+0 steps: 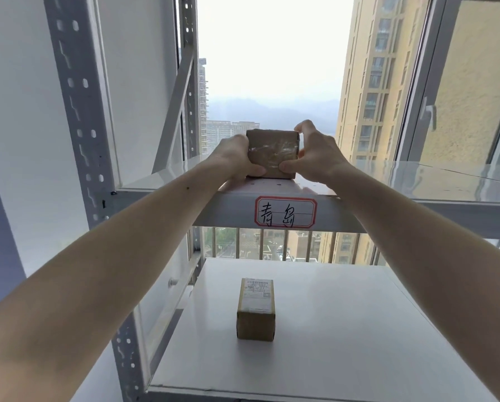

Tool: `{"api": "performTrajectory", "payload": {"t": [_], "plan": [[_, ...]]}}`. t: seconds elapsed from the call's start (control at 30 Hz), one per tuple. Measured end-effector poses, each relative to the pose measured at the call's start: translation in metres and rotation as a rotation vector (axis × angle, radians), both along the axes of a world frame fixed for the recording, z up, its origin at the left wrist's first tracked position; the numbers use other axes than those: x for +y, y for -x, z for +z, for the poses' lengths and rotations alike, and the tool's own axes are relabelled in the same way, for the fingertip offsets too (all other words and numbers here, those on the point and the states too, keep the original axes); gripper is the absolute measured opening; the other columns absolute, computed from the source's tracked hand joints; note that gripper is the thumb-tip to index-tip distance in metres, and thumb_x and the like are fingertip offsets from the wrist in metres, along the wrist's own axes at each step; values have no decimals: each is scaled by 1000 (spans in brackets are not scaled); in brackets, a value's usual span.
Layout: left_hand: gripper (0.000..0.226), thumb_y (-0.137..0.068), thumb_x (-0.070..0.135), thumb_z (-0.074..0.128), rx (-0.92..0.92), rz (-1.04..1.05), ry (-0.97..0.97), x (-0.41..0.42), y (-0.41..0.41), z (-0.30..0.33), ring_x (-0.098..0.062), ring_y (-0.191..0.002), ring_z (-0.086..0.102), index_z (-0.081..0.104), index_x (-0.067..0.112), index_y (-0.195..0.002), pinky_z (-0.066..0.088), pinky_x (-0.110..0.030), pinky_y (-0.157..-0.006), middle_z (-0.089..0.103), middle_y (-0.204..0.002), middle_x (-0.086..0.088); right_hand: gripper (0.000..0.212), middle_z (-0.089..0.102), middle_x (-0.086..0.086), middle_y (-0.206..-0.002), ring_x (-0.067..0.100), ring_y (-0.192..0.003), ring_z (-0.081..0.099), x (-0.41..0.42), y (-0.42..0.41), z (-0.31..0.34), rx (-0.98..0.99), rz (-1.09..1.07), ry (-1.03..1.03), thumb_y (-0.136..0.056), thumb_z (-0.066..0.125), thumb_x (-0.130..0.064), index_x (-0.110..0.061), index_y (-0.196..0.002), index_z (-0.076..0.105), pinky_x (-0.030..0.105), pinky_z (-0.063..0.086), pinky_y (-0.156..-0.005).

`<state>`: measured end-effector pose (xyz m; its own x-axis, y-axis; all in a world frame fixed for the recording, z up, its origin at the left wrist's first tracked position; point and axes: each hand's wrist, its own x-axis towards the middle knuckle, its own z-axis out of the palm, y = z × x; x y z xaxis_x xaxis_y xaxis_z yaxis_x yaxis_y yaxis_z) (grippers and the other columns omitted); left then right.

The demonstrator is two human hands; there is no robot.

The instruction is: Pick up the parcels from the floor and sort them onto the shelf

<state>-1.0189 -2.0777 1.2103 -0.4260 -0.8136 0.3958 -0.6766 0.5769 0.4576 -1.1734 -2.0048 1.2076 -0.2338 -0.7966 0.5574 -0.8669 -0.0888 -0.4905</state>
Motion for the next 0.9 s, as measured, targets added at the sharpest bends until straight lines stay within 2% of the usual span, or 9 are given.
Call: {"api": "performTrajectory", "payload": {"t": [0.2,0.4,0.5,0.6,0.67,0.77,0.83,0.9], "plan": [[54,-84,33,76,-45,40,4,-8,6,4,-23,-94,54,53,7,-125,44,-31,-78,60,-115,-10,61,65,17,-102,29,-87,67,-14,1,3,15,-31,-31,-77,78,-15,-13,-124,40,45,59,-76],[48,-87,29,74,-60,43,-13,-8,9,6,-24,-96,54,55,4,-123,47,-32,-83,61,-120,-13,65,64,14,-101,30,-88,65,-22,2,2,13,-61,-44,-78,78,-17,-13,-129,38,45,56,-80],[48,-86,29,74,-55,42,-24,-7,9,6,-26,-103,59,57,4,-123,49,-34,-88,63,-120,-13,67,63,14,-102,29,-89,64,-24,3,1,6,-56,-46,-78,78,-19,-14,-130,37,46,56,-82],[45,-88,30,73,-53,50,-52,-5,8,5,-26,-97,58,57,4,-121,46,-32,-77,60,-109,-9,74,63,12,-105,27,-91,62,-24,2,0,7,-44,-56,-78,79,-22,-14,-136,33,42,55,-83],[34,-89,29,71,-52,51,-49,-3,7,4,-23,-85,54,55,7,-110,41,-28,-64,56,-96,-7,83,61,11,-103,26,-92,60,-21,2,1,-7,-45,-76,-77,80,-27,-13,-141,28,40,53,-82],[26,-91,24,70,-46,65,-46,-2,3,5,-14,-63,48,49,9,-94,33,-24,-49,50,-75,-3,89,58,7,-94,22,-86,58,-14,3,2,-27,-48,-115,-75,81,-33,-10,-140,24,35,47,-71],[29,-91,26,70,-102,86,-9,0,-2,6,-13,-62,47,48,8,-92,31,-24,-49,52,-79,-4,94,58,10,-101,24,-91,59,-6,6,3,-12,-48,-151,-75,80,-35,-8,-143,20,35,47,-73],[33,-92,30,69,-156,105,47,4,-12,6,-20,-78,52,45,8,-98,35,-26,-58,53,-96,-9,98,58,14,-119,28,-102,58,6,14,3,17,-55,-150,-77,79,-38,-9,-147,18,36,49,-81]]}}
